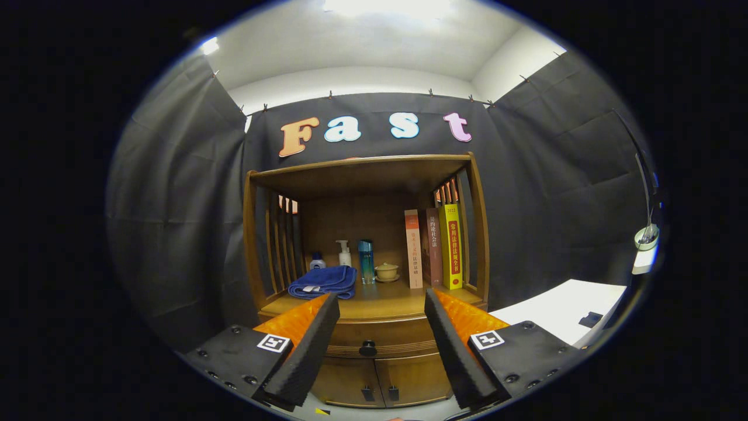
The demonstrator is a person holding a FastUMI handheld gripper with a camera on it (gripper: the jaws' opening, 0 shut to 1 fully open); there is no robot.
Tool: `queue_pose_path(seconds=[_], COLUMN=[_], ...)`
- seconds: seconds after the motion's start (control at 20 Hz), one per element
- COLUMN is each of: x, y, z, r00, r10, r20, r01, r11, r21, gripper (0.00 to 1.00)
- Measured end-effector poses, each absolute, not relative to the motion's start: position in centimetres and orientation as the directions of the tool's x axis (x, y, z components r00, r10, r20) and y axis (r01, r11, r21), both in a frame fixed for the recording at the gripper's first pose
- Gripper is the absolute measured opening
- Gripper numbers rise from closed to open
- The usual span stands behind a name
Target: Pull open the drawer, take out the items inside it, and place them on the countertop above the cabinet.
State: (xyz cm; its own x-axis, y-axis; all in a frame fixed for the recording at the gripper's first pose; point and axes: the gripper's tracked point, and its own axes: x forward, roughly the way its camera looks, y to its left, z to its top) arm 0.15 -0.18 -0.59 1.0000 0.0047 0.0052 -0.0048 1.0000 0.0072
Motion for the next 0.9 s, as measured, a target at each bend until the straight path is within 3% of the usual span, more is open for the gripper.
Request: queue_pose_path(seconds=[0.4, 0.9], x=[2.0, 6.9], y=[0.6, 2.3], z=[-1.5, -12.0], r00=[0.999, 0.998], r10=[0.027, 0.058], r20=[0.023, -0.024], r01=[-0.027, -0.058], r11=[1.000, 0.998], r21=[-0.010, 0.021], gripper=[0.97, 0.97])
